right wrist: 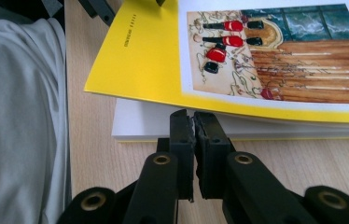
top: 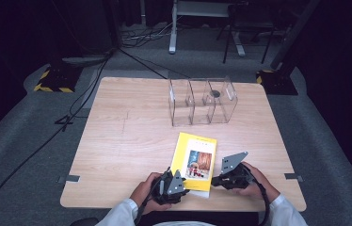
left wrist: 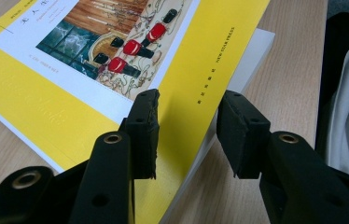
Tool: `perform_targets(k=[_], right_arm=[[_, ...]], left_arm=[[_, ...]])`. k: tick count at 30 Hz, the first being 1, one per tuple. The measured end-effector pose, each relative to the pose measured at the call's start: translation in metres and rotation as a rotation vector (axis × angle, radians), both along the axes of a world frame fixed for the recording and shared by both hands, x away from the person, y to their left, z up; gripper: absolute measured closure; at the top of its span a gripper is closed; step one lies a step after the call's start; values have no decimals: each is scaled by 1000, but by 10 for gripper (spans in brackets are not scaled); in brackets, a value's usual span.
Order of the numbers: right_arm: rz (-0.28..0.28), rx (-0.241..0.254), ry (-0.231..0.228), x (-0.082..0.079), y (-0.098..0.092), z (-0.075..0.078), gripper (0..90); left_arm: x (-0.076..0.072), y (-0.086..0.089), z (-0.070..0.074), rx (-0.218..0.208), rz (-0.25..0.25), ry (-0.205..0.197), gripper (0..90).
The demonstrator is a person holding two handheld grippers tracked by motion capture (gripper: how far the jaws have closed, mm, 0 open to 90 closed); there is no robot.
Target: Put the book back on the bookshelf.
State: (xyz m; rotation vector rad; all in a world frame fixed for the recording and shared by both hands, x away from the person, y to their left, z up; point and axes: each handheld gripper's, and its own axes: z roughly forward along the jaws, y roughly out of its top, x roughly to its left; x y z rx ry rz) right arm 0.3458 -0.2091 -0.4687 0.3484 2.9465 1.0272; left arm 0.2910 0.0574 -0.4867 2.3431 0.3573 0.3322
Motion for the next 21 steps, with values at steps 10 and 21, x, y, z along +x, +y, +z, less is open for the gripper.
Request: perform_targets(k=[10,21], right_arm=[[-8,-164,11,1,8,-5,894],[-2,-155,21,2,12,-6,896]], left_arm=[[1,1,-1,-5,-4,16,594],[2,1,-2,-15,-11,21,572]])
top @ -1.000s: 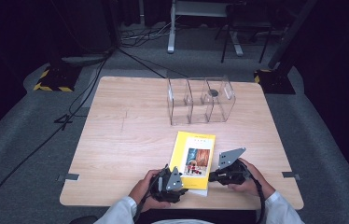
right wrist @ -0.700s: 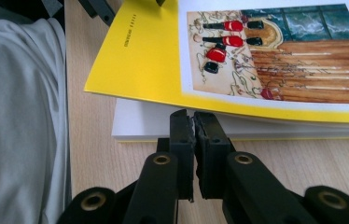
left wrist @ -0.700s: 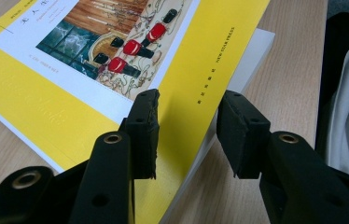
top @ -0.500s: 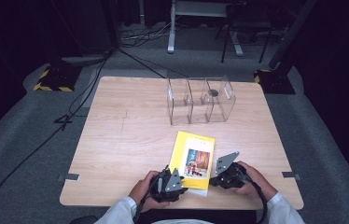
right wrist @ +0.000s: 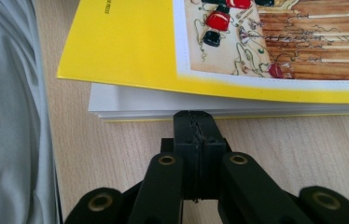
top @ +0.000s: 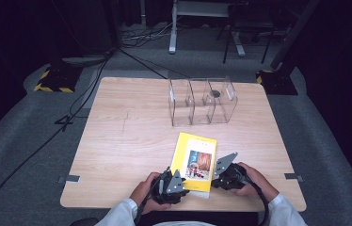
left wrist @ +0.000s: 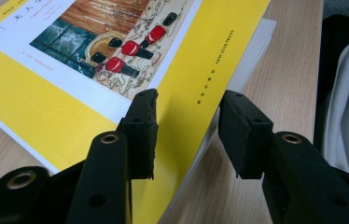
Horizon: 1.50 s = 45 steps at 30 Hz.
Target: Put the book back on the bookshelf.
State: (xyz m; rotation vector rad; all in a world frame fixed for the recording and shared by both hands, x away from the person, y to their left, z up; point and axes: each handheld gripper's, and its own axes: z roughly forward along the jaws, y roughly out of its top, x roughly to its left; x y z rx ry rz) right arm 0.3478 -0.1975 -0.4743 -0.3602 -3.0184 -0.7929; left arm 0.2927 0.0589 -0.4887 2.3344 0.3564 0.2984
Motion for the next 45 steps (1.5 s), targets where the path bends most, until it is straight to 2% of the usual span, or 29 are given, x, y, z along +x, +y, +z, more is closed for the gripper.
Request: perform_targets(k=[4,5,11,15,19,22,23,24,25,28,30,31,33,34,35,38,40,43,45], right_arm=[[-13,54,9,0,-2,2,900],[-15,66,7,0,-2,3,900],[-35,154,7,1,-6,10,900],[-59,226,4,0,-6,17,900],[-71,269,-14,1,-5,22,900],[-75,283,-21,2,-3,24,900],[-75,287,-27,2,-2,25,900],[-78,293,-31,1,-1,26,900],[-79,295,-36,1,-1,27,900],[-81,307,-45,1,-2,27,884],[-80,309,-45,1,-3,27,837],[-72,314,-44,1,-4,26,807],[-39,336,-56,-1,-6,26,691],[-29,351,-69,-2,-7,26,622],[-19,359,-83,-4,-8,28,575],[-11,379,-113,-6,-14,32,514],[-26,405,-138,-6,-19,37,469],[-47,448,-185,-7,-23,44,403],[-63,473,-234,-8,-23,49,375]], left_arm=[[0,0,-1,5,-9,14,480],[0,-1,-1,10,-4,15,426],[-2,-4,-2,17,25,5,279],[-3,-8,-2,24,40,-20,238],[-2,-12,-1,2,67,-44,242],[-2,-15,0,10,90,-53,313],[-2,-16,1,1,88,-64,313],[-1,-15,3,-26,92,-56,364],[-1,-15,5,-30,104,-58,407],[0,-11,8,-49,85,-59,519],[-2,-10,11,-54,67,-78,628],[-1,-8,13,-60,56,-72,665],[3,0,17,-89,36,-55,740],[7,6,19,-114,30,-40,759],[9,10,22,-121,25,-34,772],[11,17,24,-93,15,-52,783],[14,24,22,-73,5,-51,783],[20,35,22,-88,6,-21,775],[24,45,23,-100,17,-10,774]])
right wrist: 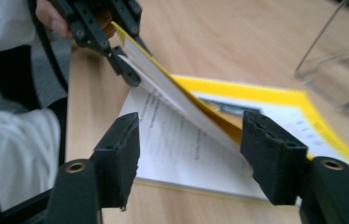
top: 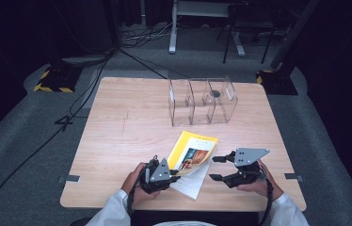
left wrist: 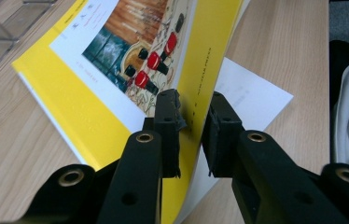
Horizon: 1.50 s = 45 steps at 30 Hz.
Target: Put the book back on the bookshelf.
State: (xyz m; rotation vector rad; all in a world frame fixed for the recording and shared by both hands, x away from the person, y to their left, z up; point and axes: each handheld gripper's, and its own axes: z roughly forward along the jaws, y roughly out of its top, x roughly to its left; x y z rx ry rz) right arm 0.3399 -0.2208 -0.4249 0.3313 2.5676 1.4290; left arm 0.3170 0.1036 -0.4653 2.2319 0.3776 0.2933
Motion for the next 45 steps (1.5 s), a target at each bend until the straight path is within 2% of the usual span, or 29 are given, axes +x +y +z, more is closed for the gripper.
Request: perform_targets(k=[2,5,8,12,16,21,24,27,28,30,32,34,37,38,39,40,43,45], right_arm=[[-8,13,-35,0,2,4,331],[-5,16,-94,4,11,9,313],[8,20,-104,13,22,8,315],[41,12,-107,21,34,6,313],[77,-19,-101,27,44,1,313],[92,-117,-102,33,56,-9,317],[76,-167,-95,38,58,-16,370],[50,-225,-117,43,58,-26,460],[50,-227,-120,44,57,-28,508],[45,-221,-121,46,55,-31,527],[48,-208,-113,49,50,-38,619],[58,-182,-134,49,47,-43,682],[67,-184,-202,44,47,-44,736],[64,-183,-222,43,47,-43,739],[61,-184,-235,41,48,-41,744],[65,-187,-240,40,48,-41,750],[82,-202,-249,37,51,-41,755],[77,-213,-255,35,54,-40,757]], left_arm=[[3,9,0,-10,17,11,775],[8,24,-1,-29,36,31,775],[10,33,-2,-46,45,47,773],[12,39,-1,-40,44,51,774],[15,47,-2,-46,40,68,767],[17,57,-2,-60,54,77,756],[18,61,-2,-60,61,80,756],[20,66,-1,-54,67,78,749],[21,70,-2,-52,70,77,746],[22,73,-2,-54,77,79,745],[24,78,-2,-58,84,84,737],[24,78,-3,-58,84,84,730],[23,78,0,-53,109,90,668],[21,76,2,-40,134,76,619],[20,74,3,-34,142,72,529],[17,70,6,-24,140,67,508],[7,57,15,16,163,22,345],[2,46,22,19,161,10,311]])
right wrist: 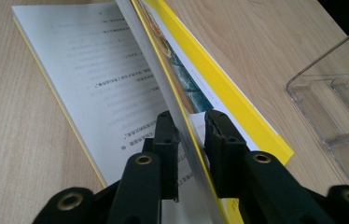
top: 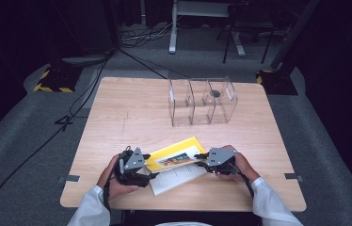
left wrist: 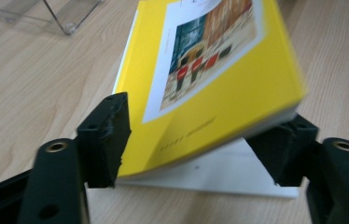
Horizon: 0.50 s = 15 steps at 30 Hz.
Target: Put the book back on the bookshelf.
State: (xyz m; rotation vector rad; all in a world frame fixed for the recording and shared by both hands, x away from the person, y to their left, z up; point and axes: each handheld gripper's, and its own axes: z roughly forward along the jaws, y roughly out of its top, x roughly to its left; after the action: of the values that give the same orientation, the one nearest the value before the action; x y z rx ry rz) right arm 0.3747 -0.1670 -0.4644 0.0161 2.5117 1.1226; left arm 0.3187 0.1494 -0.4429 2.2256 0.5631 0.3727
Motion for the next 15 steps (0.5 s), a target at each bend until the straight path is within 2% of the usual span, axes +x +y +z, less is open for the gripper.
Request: perform_targets(k=[2,4,7,9,12,13,14,15], right_arm=[[-5,-8,0,-1,2,1,758],[-9,-13,-3,-2,3,3,760],[-15,-22,0,-5,6,4,764],[-19,-22,-1,-6,7,6,764],[-27,-24,9,-9,10,8,764],[-30,-24,11,-10,10,8,763],[-30,-24,11,-10,10,8,761],[-32,-22,14,-10,11,9,758]], left_arm=[[-5,-10,5,9,-5,-19,303],[-9,-23,8,53,0,-45,309],[-11,-36,7,94,-4,-55,340],[-9,-38,6,93,-22,-47,419],[-3,-33,2,97,11,-34,560],[-1,-30,1,90,21,-31,575],[-1,-27,1,82,18,-32,627],[-1,-23,0,65,0,-42,673]])
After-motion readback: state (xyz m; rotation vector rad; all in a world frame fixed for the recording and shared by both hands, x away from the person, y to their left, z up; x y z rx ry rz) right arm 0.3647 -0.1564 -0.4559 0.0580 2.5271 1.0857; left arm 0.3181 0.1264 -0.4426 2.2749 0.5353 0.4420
